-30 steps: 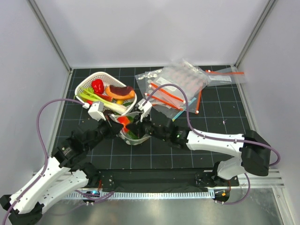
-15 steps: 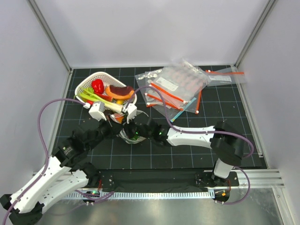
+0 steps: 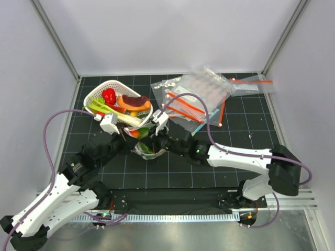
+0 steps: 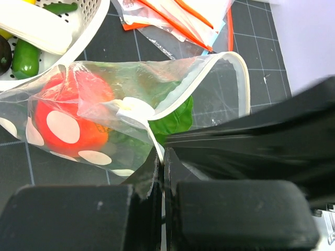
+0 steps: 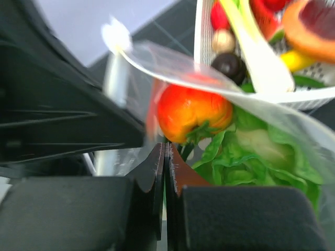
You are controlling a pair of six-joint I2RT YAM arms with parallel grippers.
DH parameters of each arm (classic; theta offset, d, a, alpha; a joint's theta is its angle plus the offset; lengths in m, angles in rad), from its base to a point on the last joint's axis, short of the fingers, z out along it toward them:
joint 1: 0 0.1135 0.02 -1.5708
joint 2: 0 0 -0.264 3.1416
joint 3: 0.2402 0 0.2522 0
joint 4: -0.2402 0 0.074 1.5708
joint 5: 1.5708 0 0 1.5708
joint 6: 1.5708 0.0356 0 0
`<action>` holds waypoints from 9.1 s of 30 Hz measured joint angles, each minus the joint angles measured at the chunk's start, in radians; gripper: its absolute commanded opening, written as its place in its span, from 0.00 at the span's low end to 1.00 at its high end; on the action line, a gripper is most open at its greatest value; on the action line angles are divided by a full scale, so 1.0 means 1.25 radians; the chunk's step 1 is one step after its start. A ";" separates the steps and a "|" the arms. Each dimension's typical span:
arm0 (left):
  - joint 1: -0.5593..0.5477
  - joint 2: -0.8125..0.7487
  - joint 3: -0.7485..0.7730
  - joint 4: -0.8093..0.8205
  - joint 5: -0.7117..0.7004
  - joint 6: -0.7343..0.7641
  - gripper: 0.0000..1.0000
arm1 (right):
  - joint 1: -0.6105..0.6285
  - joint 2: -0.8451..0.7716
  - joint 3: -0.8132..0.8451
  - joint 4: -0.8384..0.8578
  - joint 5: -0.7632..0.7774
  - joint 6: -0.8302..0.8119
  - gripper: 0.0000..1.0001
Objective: Place the food in the zip-top bag and seal the zipper
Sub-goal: Adjust the fake vegetable in the zipper food storage bag, then adjust the zipper food storage bag at the center of the board.
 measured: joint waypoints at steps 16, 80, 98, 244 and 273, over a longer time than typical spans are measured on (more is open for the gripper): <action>0.003 -0.014 -0.006 -0.006 -0.008 0.001 0.00 | -0.002 0.244 0.129 0.022 -0.004 -0.017 0.01; 0.001 0.125 0.085 -0.005 0.002 -0.004 0.01 | -0.159 -0.145 0.073 -0.403 -0.025 -0.210 0.01; 0.001 0.314 0.155 0.028 -0.104 -0.218 0.01 | -0.094 -0.229 0.084 -0.571 -0.118 -0.200 0.12; -0.020 0.207 -0.110 0.523 0.196 0.125 0.00 | -0.029 -0.452 0.004 -0.498 0.108 -0.212 0.54; -0.019 0.161 -0.112 0.507 0.201 0.127 0.68 | -0.095 -0.237 0.040 -0.433 0.292 -0.237 0.01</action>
